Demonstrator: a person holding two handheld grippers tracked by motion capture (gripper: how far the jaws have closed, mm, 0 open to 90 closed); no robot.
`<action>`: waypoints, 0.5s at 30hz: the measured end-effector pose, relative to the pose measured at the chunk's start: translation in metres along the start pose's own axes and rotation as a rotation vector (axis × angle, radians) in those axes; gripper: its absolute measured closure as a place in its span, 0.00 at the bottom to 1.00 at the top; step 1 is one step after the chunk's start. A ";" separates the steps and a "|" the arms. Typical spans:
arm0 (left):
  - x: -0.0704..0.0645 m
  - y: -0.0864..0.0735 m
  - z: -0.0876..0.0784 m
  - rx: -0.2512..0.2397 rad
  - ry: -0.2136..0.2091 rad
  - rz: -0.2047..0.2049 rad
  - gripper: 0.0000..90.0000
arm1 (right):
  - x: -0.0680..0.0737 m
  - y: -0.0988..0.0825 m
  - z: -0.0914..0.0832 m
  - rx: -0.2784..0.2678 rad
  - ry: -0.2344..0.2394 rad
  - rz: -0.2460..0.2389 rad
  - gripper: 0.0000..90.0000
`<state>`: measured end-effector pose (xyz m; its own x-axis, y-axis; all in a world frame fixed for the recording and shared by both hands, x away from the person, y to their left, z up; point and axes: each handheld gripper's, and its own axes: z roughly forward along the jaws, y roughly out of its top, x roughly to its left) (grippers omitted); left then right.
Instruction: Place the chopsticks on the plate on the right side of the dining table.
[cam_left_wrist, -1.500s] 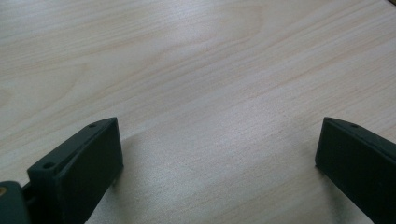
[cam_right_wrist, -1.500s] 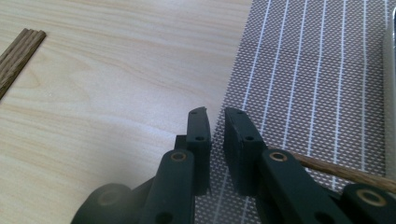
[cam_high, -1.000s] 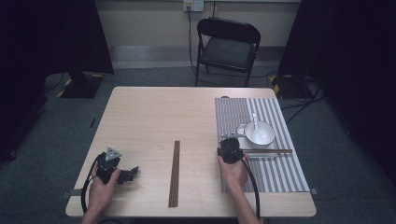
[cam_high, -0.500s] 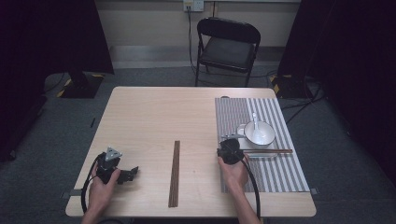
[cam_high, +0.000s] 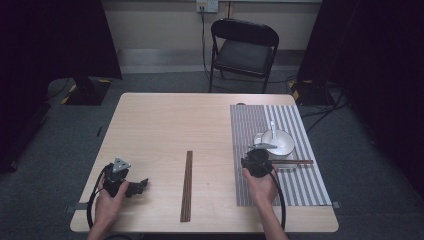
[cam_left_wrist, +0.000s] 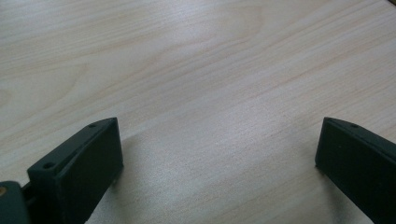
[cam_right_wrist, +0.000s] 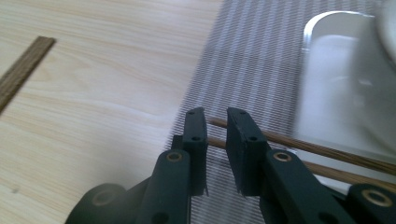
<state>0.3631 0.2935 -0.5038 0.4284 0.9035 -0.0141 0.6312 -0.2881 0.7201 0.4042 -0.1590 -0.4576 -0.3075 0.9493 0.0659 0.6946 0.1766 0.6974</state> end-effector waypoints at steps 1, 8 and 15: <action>0.000 0.000 0.000 0.000 0.000 0.000 0.00 | -0.005 -0.001 -0.003 -0.003 -0.007 0.008 0.87; 0.000 0.000 0.000 0.000 0.000 0.000 0.00 | -0.035 -0.010 -0.018 -0.002 -0.062 0.044 0.87; 0.000 0.000 0.000 0.001 -0.001 0.000 0.00 | -0.064 -0.016 -0.027 -0.002 -0.118 0.080 0.86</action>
<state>0.3631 0.2936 -0.5038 0.4289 0.9032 -0.0145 0.6316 -0.2884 0.7197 0.3954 -0.2297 -0.4541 -0.1725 0.9843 0.0368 0.7125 0.0989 0.6947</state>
